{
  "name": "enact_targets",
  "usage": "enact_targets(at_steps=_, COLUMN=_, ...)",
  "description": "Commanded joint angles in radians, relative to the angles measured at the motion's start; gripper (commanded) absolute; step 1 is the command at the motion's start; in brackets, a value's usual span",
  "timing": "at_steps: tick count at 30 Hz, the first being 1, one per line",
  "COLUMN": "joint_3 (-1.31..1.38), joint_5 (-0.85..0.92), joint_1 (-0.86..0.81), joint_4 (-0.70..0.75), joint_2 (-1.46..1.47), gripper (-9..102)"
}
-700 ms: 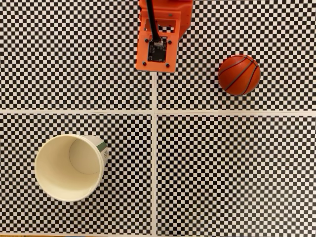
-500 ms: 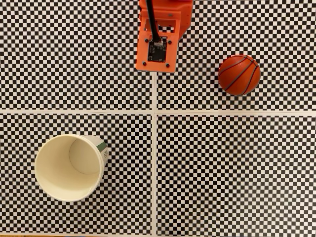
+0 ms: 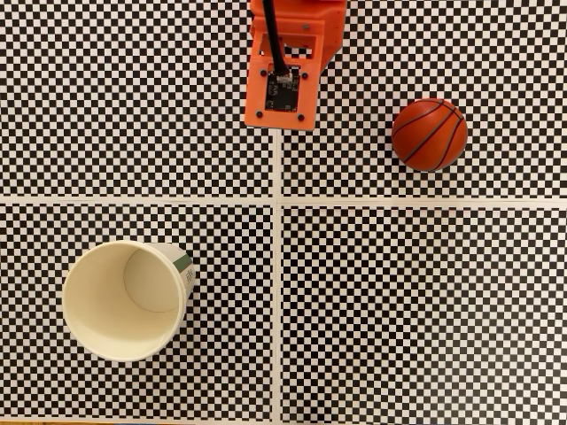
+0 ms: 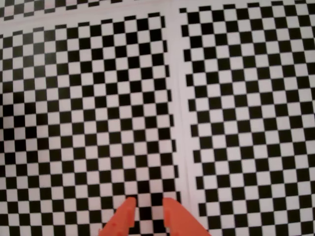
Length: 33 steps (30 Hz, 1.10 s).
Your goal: Grasp basketball and place into cup.
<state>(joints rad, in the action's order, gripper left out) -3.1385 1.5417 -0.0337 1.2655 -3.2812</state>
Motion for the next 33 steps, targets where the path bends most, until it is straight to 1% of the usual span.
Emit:
enact_targets(at_steps=1, joint_3=-0.035, joint_5=-0.002, joint_1=0.005, joint_4=0.005, joint_2=-0.008, gripper=0)
enact_targets(at_steps=27, joint_3=-0.035, joint_5=-0.002, joint_1=0.002, joint_4=0.005, joint_2=-0.008, gripper=0)
enact_targets(at_steps=31, joint_3=-0.035, joint_5=0.017, joint_1=-0.028, joint_4=-0.018, joint_2=-0.008, gripper=0)
enact_targets(at_steps=32, joint_3=-0.032, joint_5=0.049, joint_1=-0.035, joint_4=-0.037, joint_2=-0.008, gripper=1)
enact_targets(at_steps=33, joint_3=-0.028, joint_5=0.071, joint_1=-0.04, joint_4=-0.052, joint_2=-0.008, gripper=5)
